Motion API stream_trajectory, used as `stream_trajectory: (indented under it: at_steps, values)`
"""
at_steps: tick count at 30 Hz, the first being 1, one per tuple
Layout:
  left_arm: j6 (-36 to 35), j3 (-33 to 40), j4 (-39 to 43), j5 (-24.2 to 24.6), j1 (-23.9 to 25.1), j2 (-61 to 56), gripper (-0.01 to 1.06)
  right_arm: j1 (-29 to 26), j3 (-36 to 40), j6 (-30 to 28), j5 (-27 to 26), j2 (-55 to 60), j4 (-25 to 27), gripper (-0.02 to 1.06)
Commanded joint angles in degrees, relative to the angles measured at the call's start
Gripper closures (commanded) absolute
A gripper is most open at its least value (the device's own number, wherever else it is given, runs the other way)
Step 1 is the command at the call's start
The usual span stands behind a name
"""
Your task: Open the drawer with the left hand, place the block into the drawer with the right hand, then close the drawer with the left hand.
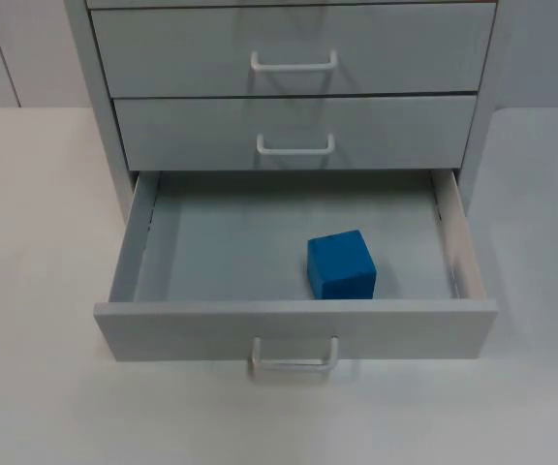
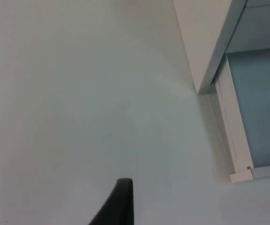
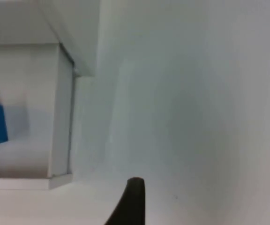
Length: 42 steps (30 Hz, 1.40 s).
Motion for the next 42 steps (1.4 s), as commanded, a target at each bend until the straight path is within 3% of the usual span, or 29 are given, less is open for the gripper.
stream_trajectory:
  at_steps: [1,4,6,18,23,26,29,31,32,33,35,36,42]
  values:
    - [0.0,0.1,-0.3,0.0,0.1,-0.4,0.09,-2.8,0.4,-4.4,0.7,-0.5,3.4,0.24]
    - [0.0,0.1,-0.3,0.0,0.1,-0.4,0.09,-8.0,0.4,-9.9,1.6,-0.5,9.6,0.24]
    - [0.0,0.1,-0.3,0.0,0.1,-0.4,0.09,-9.4,0.4,-10.3,1.7,-0.5,10.2,0.24]
    - [0.1,0.1,-1.5,0.5,0.1,-0.4,0.09,-9.8,0.4,-10.4,2.0,-0.5,7.1,0.24]
    - [4.4,0.1,-5.4,1.0,0.1,-0.4,0.11,-9.8,0.4,-9.4,2.6,-0.5,5.3,0.24]
    - [5.4,0.1,-6.3,1.1,0.1,-0.4,0.2,-9.8,0.4,-9.4,2.6,-0.5,5.4,0.24]
    - [7.0,0.1,-7.8,1.1,0.1,-0.4,0.39,-9.8,0.4,-9.4,3.3,-0.5,4.6,0.24]
    - [8.7,0.1,-9.5,1.1,0.1,-0.4,0.57,-9.8,0.4,-9.4,3.5,-0.5,4.2,0.24]
    - [8.7,0.1,-9.5,1.1,0.1,-0.4,0.57,-9.8,0.4,-9.4,3.5,-0.5,4.2,0.24]
    - [10.6,0.1,-10.8,1.2,0.1,-0.4,0.67,-9.8,0.4,-9.4,3.5,-0.5,4.2,0.24]
    - [17.7,0.1,-17.1,1.7,0.1,-0.4,1.0,-9.8,0.4,-9.4,3.5,-0.5,4.2,0.24]
    - [21.4,0.1,-19.6,2.0,0.1,-0.4,1.05,-9.8,0.4,-9.4,3.5,-0.5,4.2,0.24]
    - [30.2,0.1,-28.1,4.1,0.1,-0.2,1.05,-9.8,0.4,-9.3,3.6,-0.5,4.2,0.24]
